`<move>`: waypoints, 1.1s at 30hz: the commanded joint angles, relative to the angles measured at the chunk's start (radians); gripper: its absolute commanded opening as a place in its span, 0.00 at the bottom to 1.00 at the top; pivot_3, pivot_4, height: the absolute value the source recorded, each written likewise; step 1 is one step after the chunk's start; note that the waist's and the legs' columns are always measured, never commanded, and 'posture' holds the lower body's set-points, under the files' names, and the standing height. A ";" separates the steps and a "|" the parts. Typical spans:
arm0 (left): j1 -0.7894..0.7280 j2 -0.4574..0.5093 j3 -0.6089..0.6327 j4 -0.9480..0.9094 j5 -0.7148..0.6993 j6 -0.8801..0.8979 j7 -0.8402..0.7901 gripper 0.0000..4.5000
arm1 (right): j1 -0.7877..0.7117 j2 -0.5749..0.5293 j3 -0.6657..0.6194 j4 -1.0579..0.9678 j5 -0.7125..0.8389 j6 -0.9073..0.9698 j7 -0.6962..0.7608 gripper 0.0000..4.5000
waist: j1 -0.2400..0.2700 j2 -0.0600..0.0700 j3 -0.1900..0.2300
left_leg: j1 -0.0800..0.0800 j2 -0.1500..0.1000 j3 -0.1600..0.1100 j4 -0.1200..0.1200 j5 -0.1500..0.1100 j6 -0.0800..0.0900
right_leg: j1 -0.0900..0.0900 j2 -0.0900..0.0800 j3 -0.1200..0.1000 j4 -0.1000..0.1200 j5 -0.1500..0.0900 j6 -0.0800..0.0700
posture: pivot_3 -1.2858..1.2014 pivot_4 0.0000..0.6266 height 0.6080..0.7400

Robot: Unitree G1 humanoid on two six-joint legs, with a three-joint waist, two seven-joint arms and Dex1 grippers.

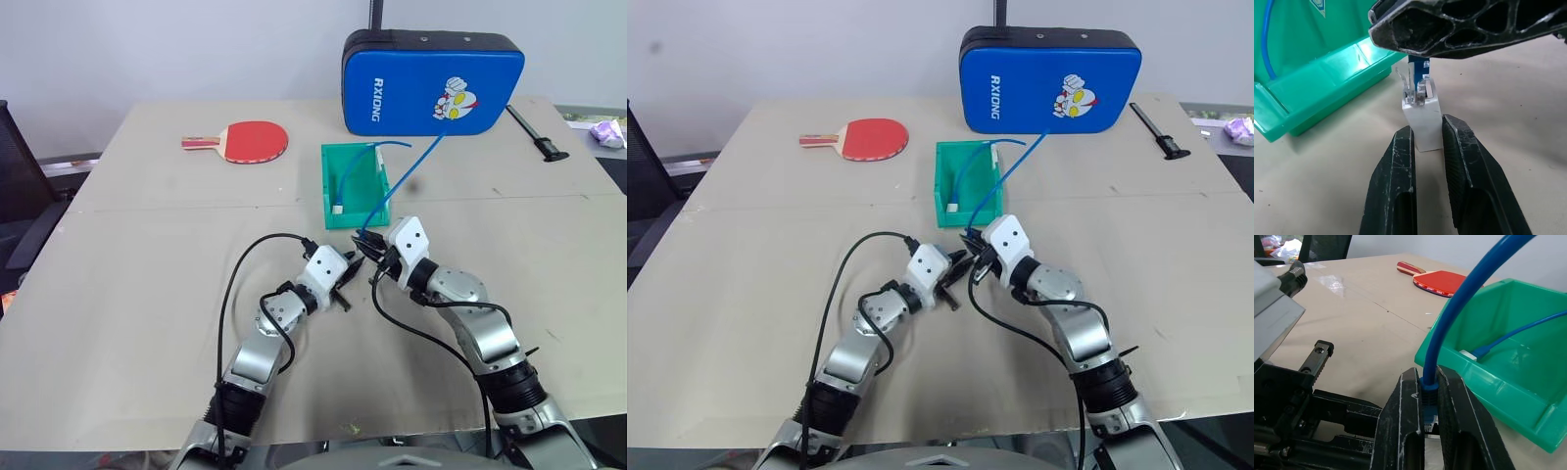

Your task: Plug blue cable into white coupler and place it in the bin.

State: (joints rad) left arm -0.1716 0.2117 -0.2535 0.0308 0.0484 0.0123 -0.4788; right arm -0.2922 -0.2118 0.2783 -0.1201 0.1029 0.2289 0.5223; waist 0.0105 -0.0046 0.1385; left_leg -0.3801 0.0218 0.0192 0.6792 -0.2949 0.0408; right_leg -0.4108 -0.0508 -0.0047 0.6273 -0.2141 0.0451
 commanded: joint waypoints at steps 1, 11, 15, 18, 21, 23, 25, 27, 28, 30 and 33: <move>0.030 0.011 -0.013 0.033 0.020 0.008 0.006 0.05 | 0.014 -0.018 0.006 -0.018 -0.011 0.033 0.011 0.00 | 0.000 0.000 0.000 | 0.000 0.000 0.000 0.000 0.000 0.000 | 0.000 0.000 0.000 0.000 0.000 0.000 | 0.52 0.24 0.91; 0.046 0.018 -0.028 0.024 0.027 0.001 -0.003 0.05 | -0.017 -0.020 -0.002 -0.028 -0.027 0.088 -0.011 0.00 | -0.001 0.001 -0.001 | 0.000 0.000 0.000 0.000 0.000 0.000 | 0.000 0.000 0.000 0.000 0.000 0.000 | 0.52 0.24 0.91; 0.047 0.019 -0.028 0.023 0.024 0.005 -0.002 0.05 | -0.032 -0.015 0.001 -0.045 -0.028 0.115 -0.012 0.00 | -0.001 0.001 -0.002 | 0.000 0.000 0.000 0.000 0.000 0.000 | 0.000 0.000 0.000 0.000 0.000 0.000 | 0.52 0.24 0.91; 0.045 0.019 -0.026 0.025 0.022 0.007 -0.002 0.05 | -0.027 -0.014 0.000 -0.069 -0.022 0.138 -0.009 0.00 | -0.001 0.001 -0.002 | 0.000 0.000 0.000 0.000 0.000 0.000 | 0.000 0.000 0.000 0.000 0.000 0.000 | 0.52 0.24 0.91; 0.041 0.020 -0.024 0.027 0.021 0.008 -0.003 0.05 | -0.025 -0.018 0.006 -0.082 -0.027 0.157 -0.009 0.00 | -0.001 0.001 -0.002 | 0.000 0.000 0.000 0.000 0.000 0.000 | 0.000 0.000 0.000 0.000 0.000 0.000 | 0.52 0.24 0.91; 0.038 0.019 -0.025 0.029 0.020 0.009 -0.004 0.05 | -0.035 -0.012 0.013 -0.078 -0.037 0.171 -0.017 0.00 | -0.001 0.001 -0.002 | 0.000 0.000 0.000 0.000 0.000 0.000 | 0.000 0.000 0.000 0.000 0.000 0.000 | 0.52 0.24 0.91; 0.036 0.018 -0.028 0.031 0.020 0.009 -0.004 0.05 | -0.044 -0.006 0.031 -0.070 -0.051 0.189 -0.022 0.00 | -0.001 0.001 -0.002 | 0.000 0.000 0.000 0.000 0.000 0.000 | 0.000 0.000 0.000 0.000 0.000 0.000 | 0.52 0.24 0.91; 0.034 0.016 -0.030 0.030 0.020 0.011 -0.004 0.05 | -0.049 0.001 0.048 -0.053 -0.068 0.216 -0.036 0.00 | -0.002 0.001 -0.002 | 0.000 0.000 0.000 0.000 0.000 0.000 | 0.000 0.000 0.000 0.000 0.000 0.000 | 0.52 0.24 0.91; 0.034 0.016 -0.031 0.029 0.020 0.012 -0.004 0.05 | -0.047 0.005 0.055 -0.040 -0.079 0.234 -0.046 0.00 | -0.003 0.001 -0.003 | 0.000 0.000 0.000 0.000 0.000 0.000 | 0.000 0.001 0.000 0.000 0.000 0.000 | 0.52 0.24 0.91; 0.034 0.015 -0.031 0.028 0.019 0.014 -0.004 0.05 | -0.045 0.010 0.061 -0.025 -0.090 0.251 -0.056 0.00 | -0.005 0.002 -0.005 | 0.001 0.000 0.000 0.000 0.000 0.000 | 0.000 0.001 0.000 0.000 0.000 0.000 | 0.52 0.24 0.91; 0.036 0.017 -0.028 0.023 0.018 0.019 -0.003 0.05 | -0.020 0.003 0.071 -0.005 -0.095 0.275 -0.051 0.00 | -0.008 0.002 -0.008 | 0.001 0.000 0.000 0.000 0.000 0.000 | 0.000 0.001 0.000 0.000 0.000 0.000 | 0.52 0.24 0.91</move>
State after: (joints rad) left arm -0.1656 0.2238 -0.2634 0.0305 0.0564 0.0159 -0.4757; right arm -0.3437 -0.1981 0.3277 -0.1744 0.0248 0.4542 0.4713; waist 0.0025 -0.0030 0.1305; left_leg -0.3793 0.0217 0.0193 0.6789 -0.2949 0.0408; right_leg -0.4105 -0.0500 -0.0046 0.6277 -0.2143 0.0448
